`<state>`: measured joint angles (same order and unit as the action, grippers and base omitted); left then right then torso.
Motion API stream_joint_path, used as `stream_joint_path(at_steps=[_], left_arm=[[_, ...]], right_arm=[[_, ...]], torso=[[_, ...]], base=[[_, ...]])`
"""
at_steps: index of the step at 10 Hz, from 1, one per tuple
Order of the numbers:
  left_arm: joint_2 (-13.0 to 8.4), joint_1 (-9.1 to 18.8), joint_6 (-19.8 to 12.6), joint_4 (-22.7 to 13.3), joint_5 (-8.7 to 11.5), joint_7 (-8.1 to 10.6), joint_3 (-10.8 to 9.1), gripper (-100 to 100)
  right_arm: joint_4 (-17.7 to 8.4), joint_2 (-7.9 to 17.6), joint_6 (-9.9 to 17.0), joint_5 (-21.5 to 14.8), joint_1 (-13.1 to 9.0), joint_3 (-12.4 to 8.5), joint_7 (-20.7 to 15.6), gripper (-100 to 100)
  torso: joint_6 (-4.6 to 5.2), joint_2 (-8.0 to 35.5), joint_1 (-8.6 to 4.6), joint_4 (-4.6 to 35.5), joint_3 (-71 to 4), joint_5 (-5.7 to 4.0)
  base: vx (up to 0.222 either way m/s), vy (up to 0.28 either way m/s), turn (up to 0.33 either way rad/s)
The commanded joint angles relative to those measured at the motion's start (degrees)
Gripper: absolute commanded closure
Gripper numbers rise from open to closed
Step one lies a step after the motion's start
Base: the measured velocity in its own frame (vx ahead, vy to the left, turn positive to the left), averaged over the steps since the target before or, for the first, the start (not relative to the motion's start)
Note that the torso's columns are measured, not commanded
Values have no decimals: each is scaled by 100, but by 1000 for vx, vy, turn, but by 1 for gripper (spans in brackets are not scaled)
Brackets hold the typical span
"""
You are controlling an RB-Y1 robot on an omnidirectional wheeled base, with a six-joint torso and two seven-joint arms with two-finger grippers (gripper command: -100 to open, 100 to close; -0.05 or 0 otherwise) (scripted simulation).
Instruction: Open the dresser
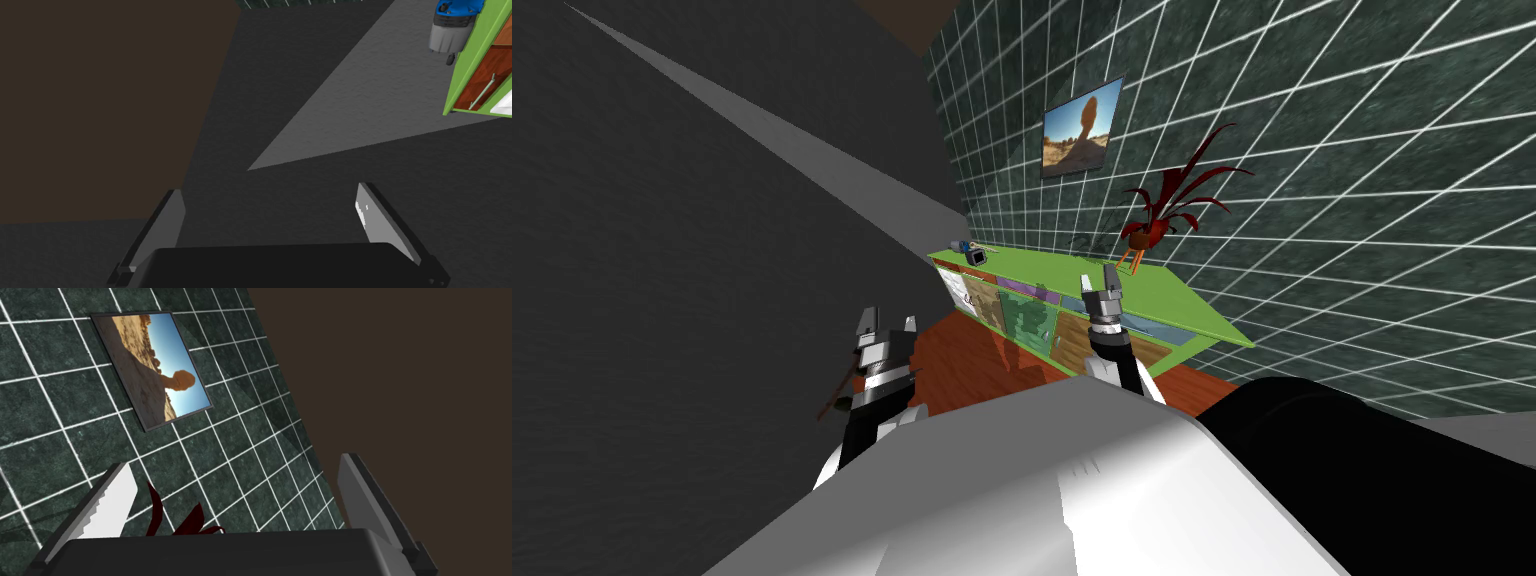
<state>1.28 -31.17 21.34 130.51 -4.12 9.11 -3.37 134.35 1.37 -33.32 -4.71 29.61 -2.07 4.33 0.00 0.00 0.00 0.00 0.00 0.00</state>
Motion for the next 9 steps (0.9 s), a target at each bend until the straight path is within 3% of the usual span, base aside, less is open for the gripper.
stream_joint_path(at_steps=[1,9], left_arm=[[0,0,0,0,0,0,0,0],[0,0,1,2,0,0,0,0]], right_arm=[[0,0,0,0,0,0,0,0],[2,0,-1,0,0,0,0,0]], torso=[[0,232,0,235,-467,0],[0,3539,0,3537,-7073,0]], base=[[0,0,0],[0,0,0]])
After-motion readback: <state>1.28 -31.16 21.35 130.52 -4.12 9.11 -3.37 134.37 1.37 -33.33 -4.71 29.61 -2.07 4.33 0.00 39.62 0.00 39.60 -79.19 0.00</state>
